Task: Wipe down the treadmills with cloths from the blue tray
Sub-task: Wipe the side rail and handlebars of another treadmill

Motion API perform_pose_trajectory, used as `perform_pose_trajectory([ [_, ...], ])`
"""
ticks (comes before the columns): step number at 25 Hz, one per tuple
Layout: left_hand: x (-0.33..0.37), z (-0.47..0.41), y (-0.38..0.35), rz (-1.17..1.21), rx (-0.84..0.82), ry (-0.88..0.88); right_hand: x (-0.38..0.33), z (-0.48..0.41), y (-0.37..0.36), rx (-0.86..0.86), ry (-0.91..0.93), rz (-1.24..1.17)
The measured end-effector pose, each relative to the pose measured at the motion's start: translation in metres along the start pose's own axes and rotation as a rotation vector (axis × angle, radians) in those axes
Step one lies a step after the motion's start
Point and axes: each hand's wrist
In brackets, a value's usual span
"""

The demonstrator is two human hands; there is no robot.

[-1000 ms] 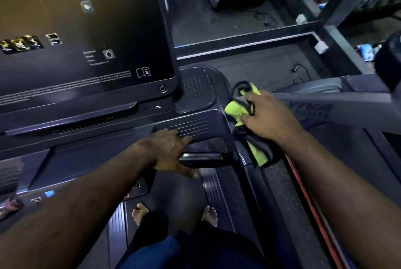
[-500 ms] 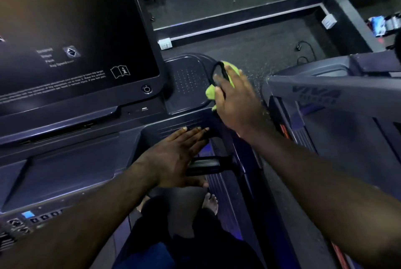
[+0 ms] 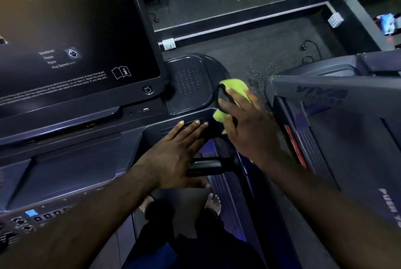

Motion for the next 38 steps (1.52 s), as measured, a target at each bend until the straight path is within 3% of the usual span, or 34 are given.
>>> perform_pose_trajectory([
  [2,0.000,0.001,0.000,0.016,-0.015,-0.004,0.005,-0.003,-0.006,0.001,0.011,-0.010],
  [7,-0.002,0.000,-0.001,0.038,-0.026,-0.009,0.001,-0.156,0.014,-0.006,-0.018,-0.119],
  [11,0.002,0.002,0.005,0.041,-0.047,0.019,-0.017,-0.227,0.034,-0.274,-0.153,-0.121],
  [13,0.004,0.001,0.009,0.053,-0.067,0.026,-0.006,-0.228,0.036,-0.297,-0.202,-0.264],
  [17,0.006,0.001,0.011,0.055,-0.089,0.025,0.022,-0.186,0.022,-0.153,-0.293,-0.615],
  [22,0.004,0.002,0.009,0.067,-0.082,0.018,0.055,-0.082,-0.024,-0.118,-0.421,-0.772],
  [25,0.004,0.000,0.007,0.046,-0.085,0.027,0.055,-0.021,-0.033,-0.130,-0.447,-0.629],
  [29,0.006,0.002,0.006,0.035,-0.083,0.025,0.039,0.035,-0.027,-0.017,-0.410,-0.424],
  [34,0.004,0.002,0.004,0.060,-0.045,0.008,0.005,0.080,-0.038,0.120,-0.424,0.099],
  [38,0.006,0.010,0.001,0.144,0.039,-0.018,-0.028,0.102,-0.051,0.085,-0.267,0.277],
])
Point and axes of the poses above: each hand's wrist, its own z-axis away from the middle knuckle, its own y-axis out of the back of the hand, x = y × z, and after that the axes turned 13 degrees about -x, right-handed
